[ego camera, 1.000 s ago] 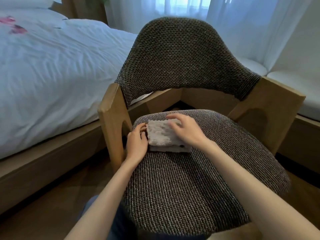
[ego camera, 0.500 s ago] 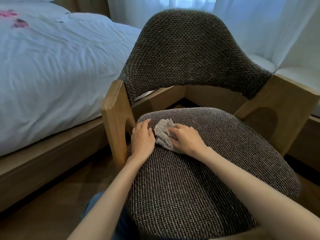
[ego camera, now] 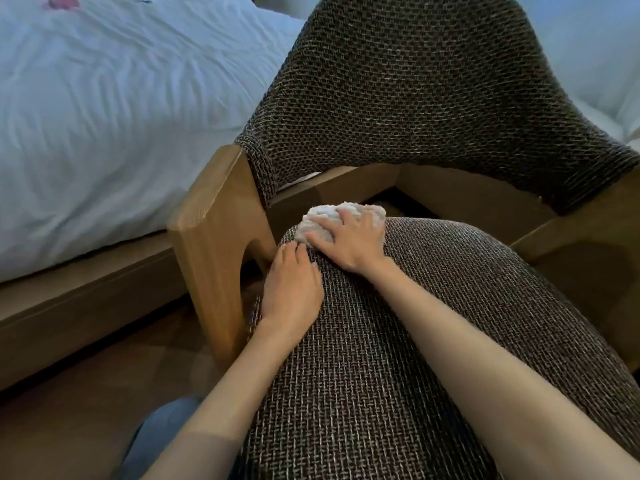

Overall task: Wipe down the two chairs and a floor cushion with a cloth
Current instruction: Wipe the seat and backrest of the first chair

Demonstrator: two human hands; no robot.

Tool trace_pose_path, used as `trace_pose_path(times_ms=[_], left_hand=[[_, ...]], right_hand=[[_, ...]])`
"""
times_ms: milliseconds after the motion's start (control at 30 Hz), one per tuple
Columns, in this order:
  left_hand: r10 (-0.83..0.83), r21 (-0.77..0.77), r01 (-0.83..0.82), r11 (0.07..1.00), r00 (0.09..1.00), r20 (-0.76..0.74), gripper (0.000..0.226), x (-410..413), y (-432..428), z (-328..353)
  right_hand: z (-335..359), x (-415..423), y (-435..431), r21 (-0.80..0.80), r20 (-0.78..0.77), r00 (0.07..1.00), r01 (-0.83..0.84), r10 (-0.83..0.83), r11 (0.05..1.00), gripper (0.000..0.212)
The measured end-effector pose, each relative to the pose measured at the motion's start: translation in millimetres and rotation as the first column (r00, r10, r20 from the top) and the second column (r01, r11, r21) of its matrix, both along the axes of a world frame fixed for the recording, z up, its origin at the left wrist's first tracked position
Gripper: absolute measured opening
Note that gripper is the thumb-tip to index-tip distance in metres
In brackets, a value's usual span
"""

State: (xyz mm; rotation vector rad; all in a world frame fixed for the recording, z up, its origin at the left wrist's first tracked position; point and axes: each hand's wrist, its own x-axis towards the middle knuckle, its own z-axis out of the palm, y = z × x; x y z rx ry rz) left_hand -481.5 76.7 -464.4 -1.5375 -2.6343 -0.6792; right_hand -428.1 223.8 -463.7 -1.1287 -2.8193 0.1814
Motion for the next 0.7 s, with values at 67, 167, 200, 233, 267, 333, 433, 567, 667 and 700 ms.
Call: trace_pose_path(times_ms=[67, 167, 200, 233, 267, 333, 433, 567, 667, 700], left_hand=[[-0.002, -0.049, -0.001, 0.999, 0.998, -0.063, 0.048, 1.8, 5.9, -0.6], [-0.011, -0.136, -0.004, 0.991, 0.994, -0.107, 0.050, 4.6, 15.3, -0.9], [-0.013, -0.164, -0.006, 0.986, 0.994, -0.112, 0.050, 5.4, 17.8, -1.1], [-0.014, -0.190, -0.008, 0.982, 0.993, -0.115, 0.050, 5.8, 19.6, -1.5], [-0.016, -0.210, -0.009, 0.978, 0.993, -0.115, 0.050, 5.8, 20.9, -2.2], [-0.021, -0.229, -0.003, 0.974, 0.995, -0.098, 0.049, 5.1, 22.9, -3.1], [-0.028, -0.246, 0.013, 0.969, 0.998, -0.059, 0.049, 5.2, 27.6, -2.3], [-0.015, -0.240, -0.001, 0.971, 0.998, -0.065, 0.049, 9.4, 30.4, -0.3], [-0.013, -0.233, 0.000, 0.972, 0.998, -0.054, 0.049, 9.4, 29.0, 0.0], [-0.011, -0.229, -0.002, 0.973, 0.998, -0.055, 0.049, 9.6, 28.6, -0.1]], right_hand=[[3.4, 5.0, 9.3, 0.126, 0.002, 0.999, -0.043, 0.043, 0.991, 0.053], [8.5, 10.4, 16.7, 0.108, -0.037, 0.994, -0.097, 0.101, 0.989, 0.047], [9.7, 13.5, 18.0, 0.098, -0.047, 0.992, -0.112, 0.117, 0.989, 0.045], [10.3, 19.4, 21.3, 0.106, -0.047, 0.991, -0.119, 0.124, 0.987, 0.042], [10.3, 29.4, 27.1, 0.125, -0.039, 0.993, -0.109, 0.115, 0.986, 0.040], [9.4, 61.7, 46.4, 0.156, -0.033, 0.999, -0.013, 0.018, 0.988, 0.039], [6.5, 119.8, 78.8, 0.259, -0.038, 0.970, 0.242, -0.241, 0.935, 0.046], [4.9, 122.3, 81.7, 0.268, 0.023, 0.922, 0.367, -0.387, 0.891, 0.068], [6.0, 109.1, 75.9, 0.172, -0.042, 0.931, 0.365, -0.363, 0.915, 0.067], [8.0, 108.3, 77.4, 0.124, -0.107, 0.936, 0.346, -0.334, 0.930, 0.058]])
